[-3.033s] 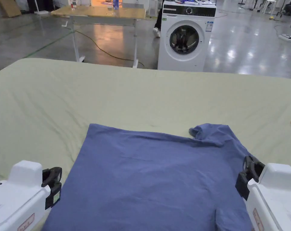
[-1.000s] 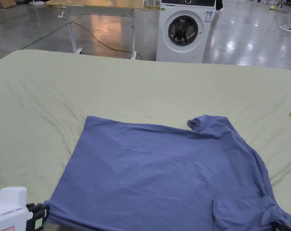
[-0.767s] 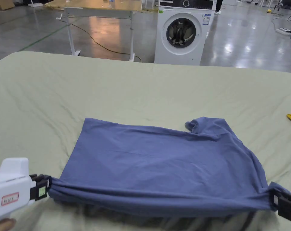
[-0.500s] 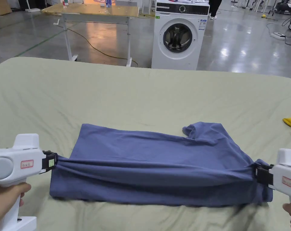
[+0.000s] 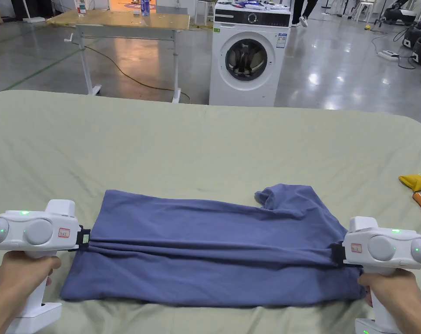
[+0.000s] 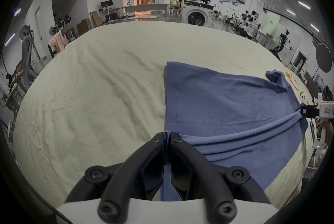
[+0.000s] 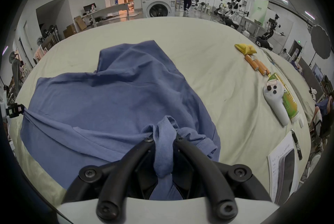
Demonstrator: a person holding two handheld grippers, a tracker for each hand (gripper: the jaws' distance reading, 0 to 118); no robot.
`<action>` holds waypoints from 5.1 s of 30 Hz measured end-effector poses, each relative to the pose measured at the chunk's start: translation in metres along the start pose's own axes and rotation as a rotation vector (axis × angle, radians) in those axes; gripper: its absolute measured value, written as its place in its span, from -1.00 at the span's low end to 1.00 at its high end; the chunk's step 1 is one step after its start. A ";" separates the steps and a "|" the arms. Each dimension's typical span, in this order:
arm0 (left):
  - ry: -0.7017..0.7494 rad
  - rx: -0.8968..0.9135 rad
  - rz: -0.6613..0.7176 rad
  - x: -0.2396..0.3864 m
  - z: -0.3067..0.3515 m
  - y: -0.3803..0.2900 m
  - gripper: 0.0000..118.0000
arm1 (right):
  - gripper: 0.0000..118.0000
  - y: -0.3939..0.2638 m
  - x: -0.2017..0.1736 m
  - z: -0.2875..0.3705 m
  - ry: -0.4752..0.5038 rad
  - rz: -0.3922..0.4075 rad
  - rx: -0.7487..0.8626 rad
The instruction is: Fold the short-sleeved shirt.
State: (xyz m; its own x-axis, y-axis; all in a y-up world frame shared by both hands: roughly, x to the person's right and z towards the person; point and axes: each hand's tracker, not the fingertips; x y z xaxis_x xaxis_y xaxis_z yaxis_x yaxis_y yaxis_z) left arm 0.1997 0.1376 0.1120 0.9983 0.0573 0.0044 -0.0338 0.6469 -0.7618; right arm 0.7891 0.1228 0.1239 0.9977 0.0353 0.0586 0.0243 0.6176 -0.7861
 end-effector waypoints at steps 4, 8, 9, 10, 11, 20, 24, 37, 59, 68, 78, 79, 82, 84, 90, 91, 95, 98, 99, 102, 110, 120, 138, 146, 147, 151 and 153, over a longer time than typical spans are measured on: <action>0.006 -0.018 -0.001 0.002 -0.012 -0.004 -0.97 | -0.78 -0.005 -0.001 -0.006 -0.007 0.005 -0.019; 0.007 0.017 0.032 0.000 -0.005 -0.007 -0.64 | -0.20 -0.005 -0.010 0.011 -0.053 0.048 0.079; 0.013 0.042 0.035 0.001 0.000 -0.008 -0.42 | -0.04 -0.004 -0.011 0.017 -0.061 0.052 0.114; 0.016 0.081 0.033 0.000 0.008 -0.008 -0.42 | -0.03 -0.004 -0.012 0.026 -0.057 0.047 0.163; 0.018 0.116 0.036 0.000 0.016 -0.009 -0.36 | -0.03 -0.004 -0.014 0.035 -0.039 0.034 0.203; 0.025 0.471 0.014 0.019 0.101 -0.041 -0.69 | -0.73 -0.027 -0.054 0.108 -0.011 -0.027 0.519; 0.034 0.568 0.011 0.031 0.127 -0.062 -1.00 | -0.98 -0.044 -0.068 0.129 -0.001 -0.037 0.580; 0.040 0.261 0.018 0.008 0.112 -0.079 -1.00 | -1.00 -0.070 -0.080 0.162 -0.011 -0.020 0.653; -0.004 -0.138 -0.016 0.023 0.020 -0.073 -0.94 | -1.00 -0.086 -0.061 0.136 -0.040 -0.028 0.502; -0.007 -0.061 -0.041 0.015 0.053 -0.072 -1.00 | -0.21 -0.057 -0.003 0.107 -0.058 -0.005 0.255; -0.026 -0.034 -0.029 0.016 0.069 -0.075 -1.00 | -0.02 -0.064 0.018 0.025 -0.012 0.077 -0.082; -0.027 -0.036 -0.027 0.016 0.069 -0.076 -1.00 | -0.11 -0.067 0.019 0.022 0.007 0.068 -0.083; -0.029 -0.034 -0.021 0.018 0.073 -0.079 -1.00 | -0.60 -0.069 0.018 0.032 0.047 0.047 -0.038; -0.031 -0.028 -0.023 0.019 0.076 -0.079 -1.00 | -0.86 -0.070 0.014 0.036 0.070 0.045 -0.026; -0.051 0.021 -0.016 0.018 0.095 -0.071 -1.00 | -0.88 -0.058 0.011 0.071 0.042 0.048 0.005; -0.058 0.034 -0.011 0.017 0.101 -0.068 -1.00 | -0.88 -0.054 0.010 0.079 0.034 0.054 0.021; -0.066 0.104 -0.018 0.015 0.128 -0.057 -1.00 | -0.88 -0.040 0.006 0.114 0.018 0.087 0.067; -0.061 0.124 -0.026 0.008 0.146 -0.053 -1.00 | -0.88 -0.035 0.006 0.138 0.009 0.093 0.089; -0.066 0.130 -0.018 0.004 0.152 -0.054 -1.00 | -0.88 -0.035 0.007 0.144 0.013 0.092 0.087; -0.072 0.125 0.006 -0.006 0.161 -0.064 -1.00 | -0.88 -0.046 0.005 0.155 0.032 0.096 0.071; -0.062 0.033 0.010 -0.017 0.164 -0.119 -1.00 | -0.88 -0.112 -0.008 0.156 0.029 0.122 -0.027; -0.025 -0.143 -0.003 -0.023 0.129 -0.176 -1.00 | -0.87 -0.173 -0.019 0.126 -0.022 0.135 -0.113; 0.002 0.223 -0.012 -0.013 0.153 -0.126 -0.17 | 0.29 -0.108 -0.037 0.180 -0.094 0.087 0.224; 0.045 0.492 -0.071 0.026 0.164 -0.090 -0.74 | -0.74 -0.071 -0.082 0.191 -0.012 0.006 0.512; 0.056 0.517 -0.078 0.030 0.164 -0.087 -0.92 | -0.88 -0.069 -0.087 0.192 -0.011 0.006 0.541; 0.080 0.600 -0.105 0.045 0.170 -0.080 -1.00 | -0.98 -0.061 -0.103 0.195 -0.010 0.005 0.644; 0.072 0.608 -0.092 0.044 0.169 -0.076 -1.00 | -1.00 -0.056 -0.109 0.193 -0.005 0.005 0.655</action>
State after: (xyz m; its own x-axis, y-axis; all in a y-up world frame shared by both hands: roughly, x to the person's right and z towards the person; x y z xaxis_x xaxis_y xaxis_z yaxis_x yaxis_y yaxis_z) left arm 0.2387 0.2195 0.2796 0.9983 -0.0570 -0.0079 0.0531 0.9656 -0.2544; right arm 0.6665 0.2364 0.2801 0.9973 0.0424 0.0600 -0.0262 0.9682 -0.2488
